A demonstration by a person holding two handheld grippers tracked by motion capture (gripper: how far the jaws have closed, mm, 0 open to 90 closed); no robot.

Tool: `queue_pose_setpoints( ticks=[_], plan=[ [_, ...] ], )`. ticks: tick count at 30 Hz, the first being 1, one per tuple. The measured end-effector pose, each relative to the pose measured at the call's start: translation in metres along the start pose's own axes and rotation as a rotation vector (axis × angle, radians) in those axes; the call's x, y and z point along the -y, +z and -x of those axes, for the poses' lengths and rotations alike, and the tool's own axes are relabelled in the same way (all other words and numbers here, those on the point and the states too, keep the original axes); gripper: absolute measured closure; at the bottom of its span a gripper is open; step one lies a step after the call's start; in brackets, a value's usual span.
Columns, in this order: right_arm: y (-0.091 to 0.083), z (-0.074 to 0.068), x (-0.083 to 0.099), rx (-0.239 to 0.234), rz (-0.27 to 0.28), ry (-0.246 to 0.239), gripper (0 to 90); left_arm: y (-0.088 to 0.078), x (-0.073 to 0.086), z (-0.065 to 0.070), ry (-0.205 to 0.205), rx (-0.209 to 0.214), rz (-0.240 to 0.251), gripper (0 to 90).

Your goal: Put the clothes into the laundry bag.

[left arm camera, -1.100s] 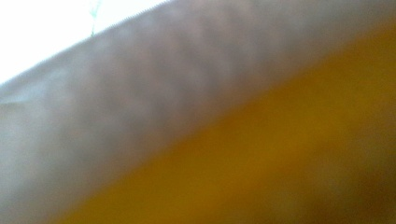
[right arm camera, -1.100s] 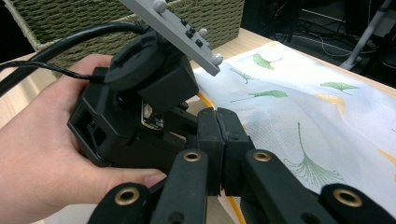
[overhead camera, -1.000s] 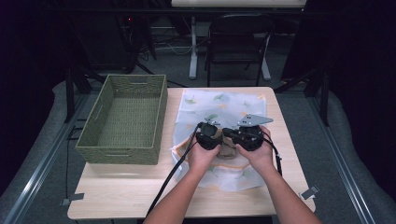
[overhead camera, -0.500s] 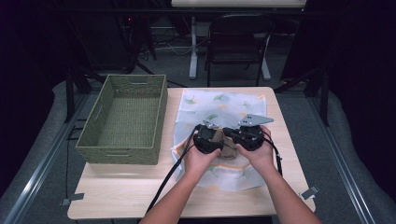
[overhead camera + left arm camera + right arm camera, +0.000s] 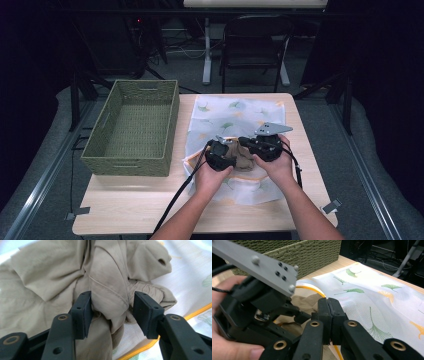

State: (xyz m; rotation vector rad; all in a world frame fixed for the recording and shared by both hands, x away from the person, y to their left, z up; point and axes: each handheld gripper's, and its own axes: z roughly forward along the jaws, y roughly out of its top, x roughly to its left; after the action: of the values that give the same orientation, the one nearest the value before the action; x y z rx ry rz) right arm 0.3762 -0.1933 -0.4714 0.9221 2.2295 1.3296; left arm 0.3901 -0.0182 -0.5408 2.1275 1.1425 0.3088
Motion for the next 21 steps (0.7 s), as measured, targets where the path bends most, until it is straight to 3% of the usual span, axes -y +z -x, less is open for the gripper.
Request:
queue_pose_setpoints(
  ticks=[11, 21],
  plan=[
    [0.0, -0.002, 0.0, 0.0, -0.002, -0.004, 89.7, 0.008, 0.001, -0.001, 0.01, -0.032, 0.006, 77.2],
    [0.001, -0.004, -0.001, -0.003, -0.004, -0.008, 89.7, 0.012, -0.006, -0.004, -0.003, -0.043, 0.022, 80.3]
  ],
)
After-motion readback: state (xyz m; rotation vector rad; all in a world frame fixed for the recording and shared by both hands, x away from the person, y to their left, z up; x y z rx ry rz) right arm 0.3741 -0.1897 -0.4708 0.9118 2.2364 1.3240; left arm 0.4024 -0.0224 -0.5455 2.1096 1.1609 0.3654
